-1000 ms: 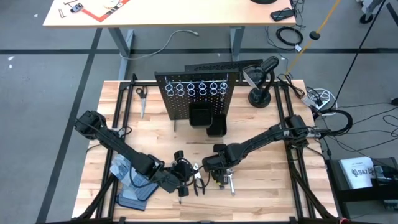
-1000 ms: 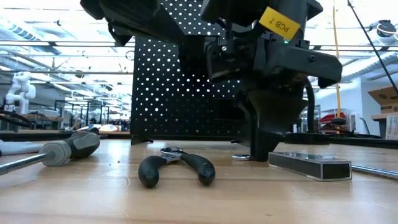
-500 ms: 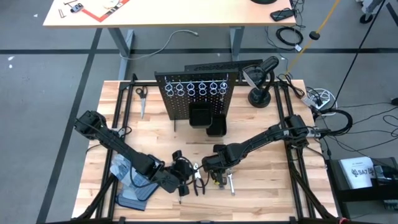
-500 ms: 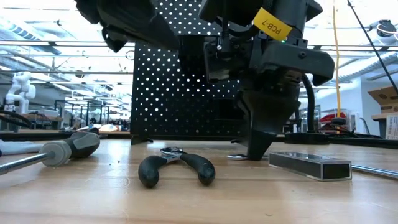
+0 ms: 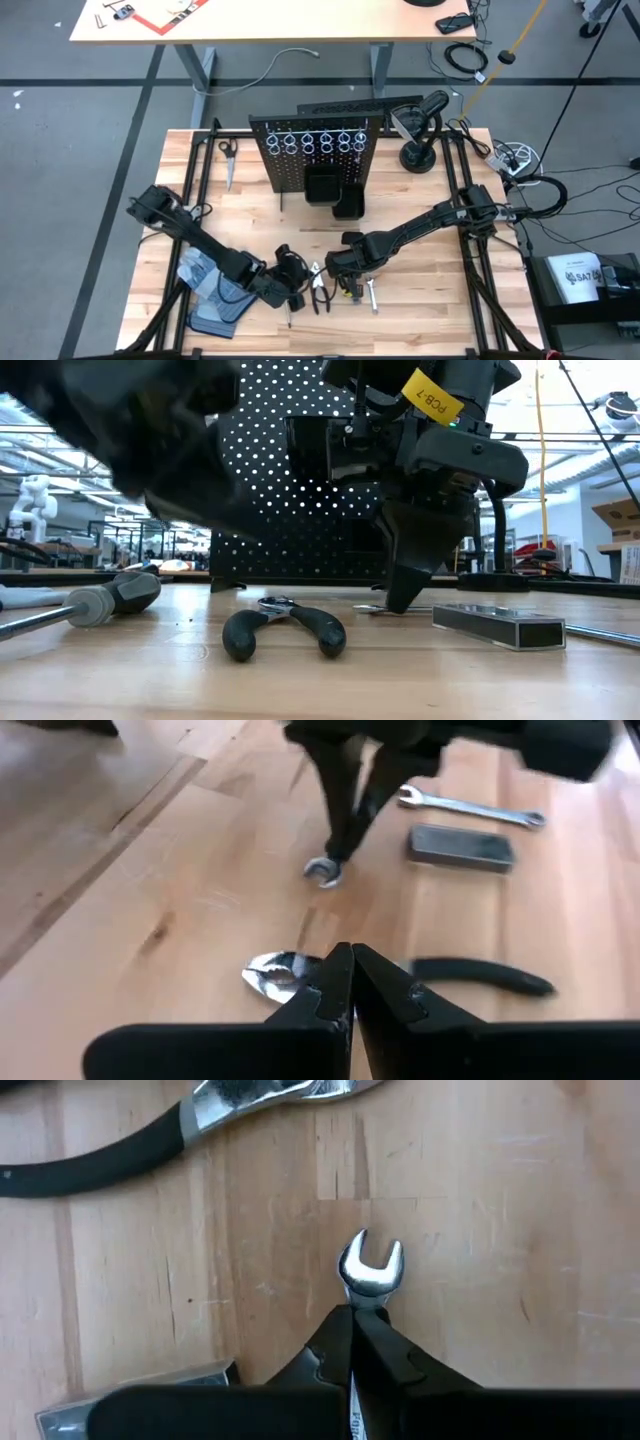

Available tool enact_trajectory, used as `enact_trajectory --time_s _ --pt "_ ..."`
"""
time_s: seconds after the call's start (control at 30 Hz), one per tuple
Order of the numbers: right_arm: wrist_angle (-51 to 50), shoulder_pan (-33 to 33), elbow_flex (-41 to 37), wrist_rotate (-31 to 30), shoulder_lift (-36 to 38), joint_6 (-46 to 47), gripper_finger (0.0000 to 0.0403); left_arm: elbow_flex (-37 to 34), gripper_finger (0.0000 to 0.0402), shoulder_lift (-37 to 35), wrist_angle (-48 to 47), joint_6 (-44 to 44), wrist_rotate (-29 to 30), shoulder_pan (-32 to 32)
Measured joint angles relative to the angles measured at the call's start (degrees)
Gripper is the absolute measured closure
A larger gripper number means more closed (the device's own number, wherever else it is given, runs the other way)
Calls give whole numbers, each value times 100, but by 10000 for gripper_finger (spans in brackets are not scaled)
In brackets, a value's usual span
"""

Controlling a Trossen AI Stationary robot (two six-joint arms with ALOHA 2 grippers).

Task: Hang tools onto peg board
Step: Hang the right silver wrench on the black pegboard

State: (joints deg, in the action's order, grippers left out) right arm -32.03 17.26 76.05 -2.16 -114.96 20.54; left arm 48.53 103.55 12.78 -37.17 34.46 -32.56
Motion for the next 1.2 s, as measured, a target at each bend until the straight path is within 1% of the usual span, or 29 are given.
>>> enact_trajectory --time_s 0.07,0.17,0.3,0.4,0.53,0.7,0.8,0.93,1.0,1.2 --pt "35 4 2 15 0 -1 402 -58 384 229 324 19 167 74" --pt "65 4 6 31 2 -1 402 -65 384 545 708 135 165 216" --pt "95 7 11 71 11 -8 402 -58 383 803 1402 703 2 425" --pt "96 7 15 87 15 -18 402 -57 373 942 1674 1201 -131 590" --pt "96 7 17 172 22 -21 402 -57 333 1081 1848 1771 -425 732" --pt "98 7 20 219 22 -20 402 -57 273 1147 1985 2289 -549 803" --pt "101 4 20 228 29 -14 402 -54 253 1147 2160 2564 -635 800" --pt "102 -2 25 230 33 -2 403 -41 246 1206 2518 2884 -1069 835" --pt "102 -2 26 230 33 28 403 -47 246 1320 2512 2898 -1109 843" --pt "103 -2 26 230 33 80 403 -31 246 1657 3002 2868 -1038 844"
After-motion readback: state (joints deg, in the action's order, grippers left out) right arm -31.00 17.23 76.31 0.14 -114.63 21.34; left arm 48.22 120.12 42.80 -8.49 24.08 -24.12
